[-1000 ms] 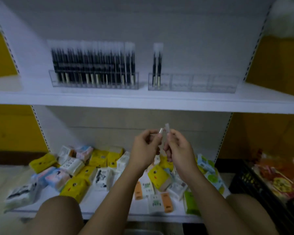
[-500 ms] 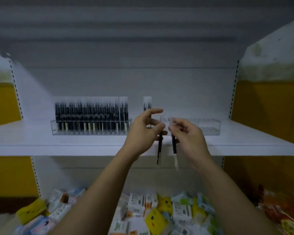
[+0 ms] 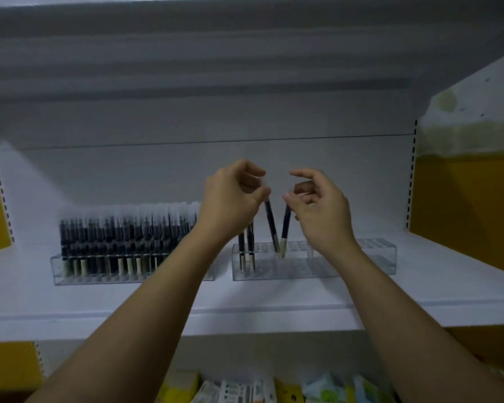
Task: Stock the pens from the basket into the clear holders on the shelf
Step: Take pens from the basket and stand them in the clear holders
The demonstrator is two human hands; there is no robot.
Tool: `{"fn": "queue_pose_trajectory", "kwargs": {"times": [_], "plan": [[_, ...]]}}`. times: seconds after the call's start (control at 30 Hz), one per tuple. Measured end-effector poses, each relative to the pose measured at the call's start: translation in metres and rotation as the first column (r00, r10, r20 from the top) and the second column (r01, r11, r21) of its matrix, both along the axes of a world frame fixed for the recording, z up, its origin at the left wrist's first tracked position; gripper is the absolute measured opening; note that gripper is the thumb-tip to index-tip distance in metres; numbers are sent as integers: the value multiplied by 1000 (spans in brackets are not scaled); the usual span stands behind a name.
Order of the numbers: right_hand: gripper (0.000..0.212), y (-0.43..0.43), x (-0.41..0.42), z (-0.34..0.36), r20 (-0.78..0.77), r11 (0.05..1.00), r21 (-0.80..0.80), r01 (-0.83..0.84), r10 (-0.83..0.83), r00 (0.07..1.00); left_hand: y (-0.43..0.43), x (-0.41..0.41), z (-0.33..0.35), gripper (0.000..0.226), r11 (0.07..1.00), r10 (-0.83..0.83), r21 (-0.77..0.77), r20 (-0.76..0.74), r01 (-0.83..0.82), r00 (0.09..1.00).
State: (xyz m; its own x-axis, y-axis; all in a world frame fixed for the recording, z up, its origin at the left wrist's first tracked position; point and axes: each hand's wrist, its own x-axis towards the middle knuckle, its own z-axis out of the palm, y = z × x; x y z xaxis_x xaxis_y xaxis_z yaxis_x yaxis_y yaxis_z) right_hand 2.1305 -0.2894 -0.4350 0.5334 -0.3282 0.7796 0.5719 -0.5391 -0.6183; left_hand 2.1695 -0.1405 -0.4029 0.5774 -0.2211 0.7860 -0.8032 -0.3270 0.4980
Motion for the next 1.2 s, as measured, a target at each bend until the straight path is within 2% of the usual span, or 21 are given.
{"fn": "queue_pose_trajectory", "kwargs": {"times": [0.13, 0.27, 0.73, 0.9, 1.07, 1.2], "plan": [[28, -3, 25, 13, 37, 998, -54, 34, -32, 999, -7, 21, 11, 16, 993, 85, 69, 145, -96, 986], [28, -7, 50, 15, 36, 998, -45, 34, -32, 999, -11, 41, 14, 16, 987, 107, 104, 166, -126, 980], [27, -25, 86, -2, 4, 998, 57, 32, -33, 999, -19, 71, -6, 10, 947, 112, 304, -8, -104, 994], [29, -22, 84, 0, -6, 1000, -14, 15, -16, 1000, -20, 74, -5, 8, 946, 139, 298, -7, -130, 990], [30, -18, 81, 6, -7, 995, -100, 26, -27, 1000, -19, 81, -9, 9, 925, 165, 360, -98, -120, 981], [30, -23, 75, 8, -18, 994, -94, 61, -63, 998, -17, 76, -13, 8, 933, 143, 342, -68, -112, 987]]}}
